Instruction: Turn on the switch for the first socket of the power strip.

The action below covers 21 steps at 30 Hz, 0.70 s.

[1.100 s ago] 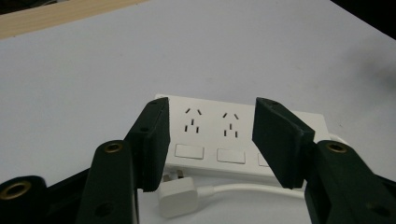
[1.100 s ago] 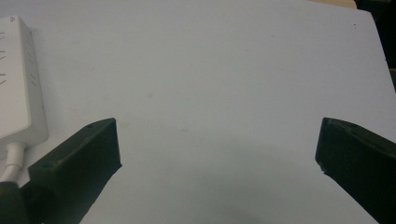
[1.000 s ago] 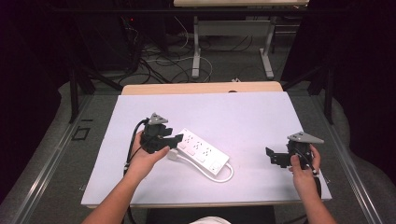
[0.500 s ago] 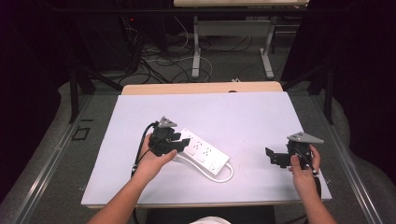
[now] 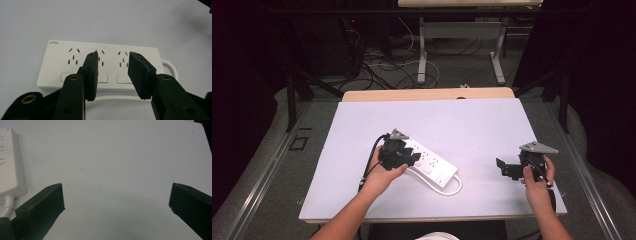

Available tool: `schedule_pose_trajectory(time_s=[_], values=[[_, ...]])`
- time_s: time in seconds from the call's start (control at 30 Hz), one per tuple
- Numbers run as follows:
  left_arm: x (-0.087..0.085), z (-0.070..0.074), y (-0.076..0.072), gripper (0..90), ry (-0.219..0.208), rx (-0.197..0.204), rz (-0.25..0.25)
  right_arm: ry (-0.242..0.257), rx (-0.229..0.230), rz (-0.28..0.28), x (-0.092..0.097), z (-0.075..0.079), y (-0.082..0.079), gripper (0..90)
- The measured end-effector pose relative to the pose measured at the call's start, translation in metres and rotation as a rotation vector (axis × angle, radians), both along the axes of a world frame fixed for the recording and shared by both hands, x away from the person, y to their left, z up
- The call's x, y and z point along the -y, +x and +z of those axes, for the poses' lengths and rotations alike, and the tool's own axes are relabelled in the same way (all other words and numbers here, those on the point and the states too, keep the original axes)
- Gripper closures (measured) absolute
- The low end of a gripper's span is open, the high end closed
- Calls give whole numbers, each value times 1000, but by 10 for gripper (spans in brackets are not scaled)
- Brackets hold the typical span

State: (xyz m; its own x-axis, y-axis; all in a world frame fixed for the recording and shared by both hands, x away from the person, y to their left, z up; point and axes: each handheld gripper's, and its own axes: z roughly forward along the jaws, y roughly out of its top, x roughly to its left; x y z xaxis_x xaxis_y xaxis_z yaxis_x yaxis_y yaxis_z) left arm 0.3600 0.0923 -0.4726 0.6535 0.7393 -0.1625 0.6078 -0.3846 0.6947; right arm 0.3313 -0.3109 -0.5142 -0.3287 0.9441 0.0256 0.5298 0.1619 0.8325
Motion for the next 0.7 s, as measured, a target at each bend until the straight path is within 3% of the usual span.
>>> schedule_pose_trajectory(time_s=[0.2, 0.3, 0.43, 0.47, 0.5, 0.67, 0.7], values=[[5, -5, 0, 626, 21, -16, -24, 1, 0, 0, 0, 0, 0, 0], [9, -9, -1, 633, 10, -26, -21, 0, -6, 3, 0, 0, 0, 0], [13, -11, -1, 640, 33, -37, -39, 4, -4, 2, 0, 0, 0, 0], [15, -13, -2, 642, 12, -47, -20, 2, -3, 4, 0, 0, 0, 0], [15, -14, -1, 643, 29, -42, -41, 4, -4, 2, 0, -1, 0, 0], [20, -18, -2, 659, 40, -41, -54, 1, -6, 5, 0, 0, 0, 0], [22, -18, -3, 668, 44, -57, -54, -1, -11, 9, 1, 0, 0, 0]])
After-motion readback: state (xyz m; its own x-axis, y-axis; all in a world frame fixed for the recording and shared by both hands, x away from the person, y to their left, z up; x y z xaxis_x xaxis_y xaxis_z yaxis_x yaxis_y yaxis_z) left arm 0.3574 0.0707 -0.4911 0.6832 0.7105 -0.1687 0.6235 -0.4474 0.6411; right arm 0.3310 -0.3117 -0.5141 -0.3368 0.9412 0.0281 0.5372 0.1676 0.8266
